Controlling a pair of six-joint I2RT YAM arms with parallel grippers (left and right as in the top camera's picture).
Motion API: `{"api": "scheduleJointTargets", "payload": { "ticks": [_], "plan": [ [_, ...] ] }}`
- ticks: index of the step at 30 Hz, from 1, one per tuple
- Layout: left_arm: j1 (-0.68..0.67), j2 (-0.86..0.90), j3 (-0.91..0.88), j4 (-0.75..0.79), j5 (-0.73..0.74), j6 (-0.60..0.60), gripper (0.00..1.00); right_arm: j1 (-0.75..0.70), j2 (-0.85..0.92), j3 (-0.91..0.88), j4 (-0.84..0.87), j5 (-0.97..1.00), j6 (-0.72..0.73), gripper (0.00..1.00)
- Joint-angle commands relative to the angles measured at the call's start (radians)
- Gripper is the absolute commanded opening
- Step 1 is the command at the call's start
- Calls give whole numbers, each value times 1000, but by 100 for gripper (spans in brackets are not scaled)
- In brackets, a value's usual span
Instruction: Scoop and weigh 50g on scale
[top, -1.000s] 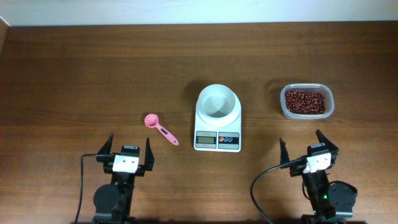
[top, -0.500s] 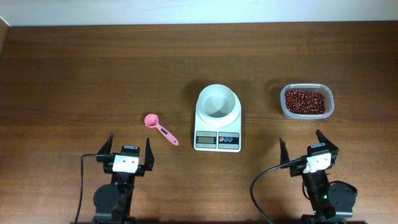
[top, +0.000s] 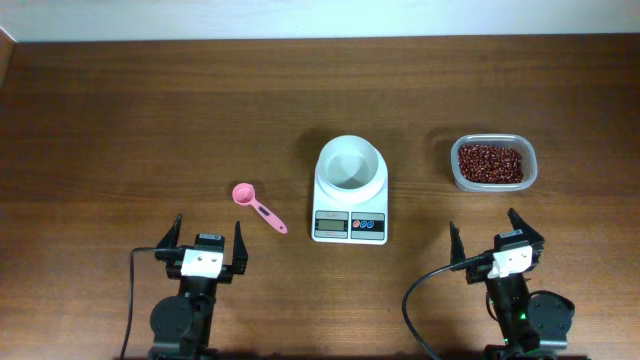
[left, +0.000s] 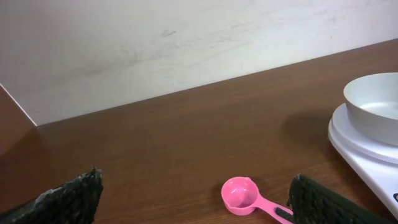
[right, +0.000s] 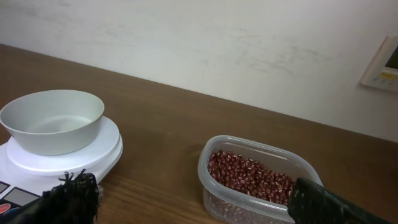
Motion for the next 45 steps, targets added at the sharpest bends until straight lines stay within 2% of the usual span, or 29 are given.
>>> {"api": "scheduleJointTargets", "payload": {
  "ticks": [1, 31, 35, 45],
  "plan": [
    [6, -3, -4, -2, -15, -6, 99, 5, -6, -9, -2, 8, 8, 99],
    [6, -3, -4, -2, -14, -6, 99, 5, -6, -9, -2, 8, 8, 99],
    [5, -3, -4, -1, 73, -6, 99, 5, -6, -9, -2, 8, 8, 99],
    [5, -3, -4, 21, 81, -7, 99, 5, -6, -9, -2, 8, 8, 99]
  ]
}}
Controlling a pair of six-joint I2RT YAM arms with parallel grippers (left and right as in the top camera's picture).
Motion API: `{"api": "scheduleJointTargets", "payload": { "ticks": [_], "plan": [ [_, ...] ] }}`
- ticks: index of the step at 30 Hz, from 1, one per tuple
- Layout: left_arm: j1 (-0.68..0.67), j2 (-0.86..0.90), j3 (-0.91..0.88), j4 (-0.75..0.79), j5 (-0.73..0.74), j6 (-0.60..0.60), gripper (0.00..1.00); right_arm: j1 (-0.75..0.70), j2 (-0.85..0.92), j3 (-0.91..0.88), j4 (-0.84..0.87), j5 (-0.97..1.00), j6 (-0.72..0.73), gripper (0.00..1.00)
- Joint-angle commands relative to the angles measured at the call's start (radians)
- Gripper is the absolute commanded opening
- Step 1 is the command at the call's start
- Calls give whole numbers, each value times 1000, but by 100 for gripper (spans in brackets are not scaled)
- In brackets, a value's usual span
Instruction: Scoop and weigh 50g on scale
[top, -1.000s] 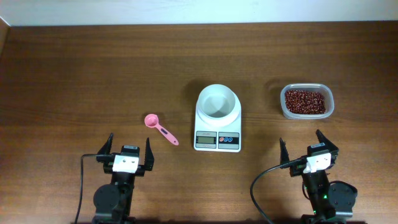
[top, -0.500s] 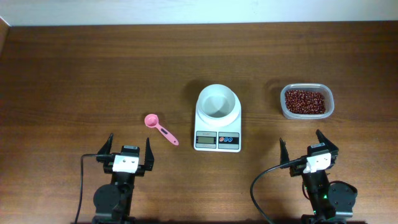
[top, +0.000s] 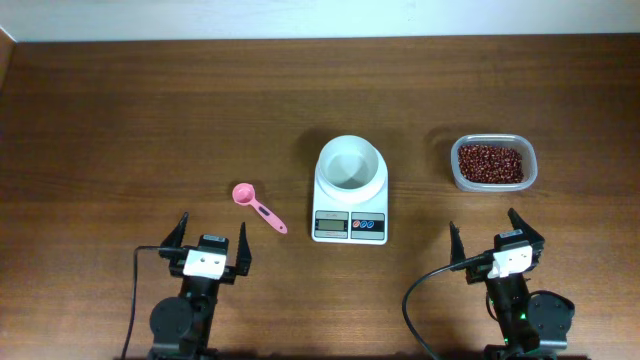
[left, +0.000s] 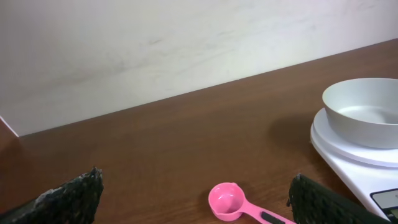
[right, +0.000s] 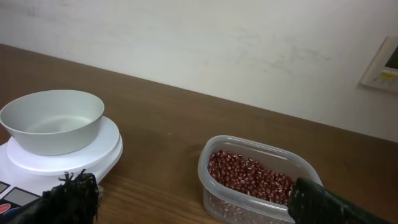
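Observation:
A pink measuring spoon (top: 257, 207) lies on the wooden table, left of the white scale (top: 350, 212); the left wrist view shows this spoon (left: 231, 204) between my fingers' tips. An empty white bowl (top: 350, 165) sits on the scale. A clear tub of red beans (top: 491, 163) stands to the right, and appears as the tub (right: 258, 177) in the right wrist view. My left gripper (top: 210, 240) is open, just short of the spoon. My right gripper (top: 484, 237) is open, short of the tub.
The scale's display and buttons (top: 350, 226) face the arms. The table's back edge meets a pale wall (top: 320, 20). A black cable (top: 420, 300) trails from the right arm.
My left gripper has shifted slightly right, so the spoon and scale sit further left in its view. The right arm, spoon, bowl and tub have not moved.

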Motion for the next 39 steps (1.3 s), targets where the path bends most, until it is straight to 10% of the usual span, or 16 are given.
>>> {"api": "scheduleJointTargets", "payload": {
  "ticks": [1, 21, 39],
  "plan": [
    [5, -3, -4, 7, 24, -7, 99, 5, -6, -9, -2, 8, 9, 99],
    [5, -3, -2, 186, 48, -74, 99, 5, -6, -9, -2, 8, 9, 99],
    [5, 30, 216, 15, -35, -74, 99, 5, -6, -9, -2, 8, 9, 99]
  ]
}}
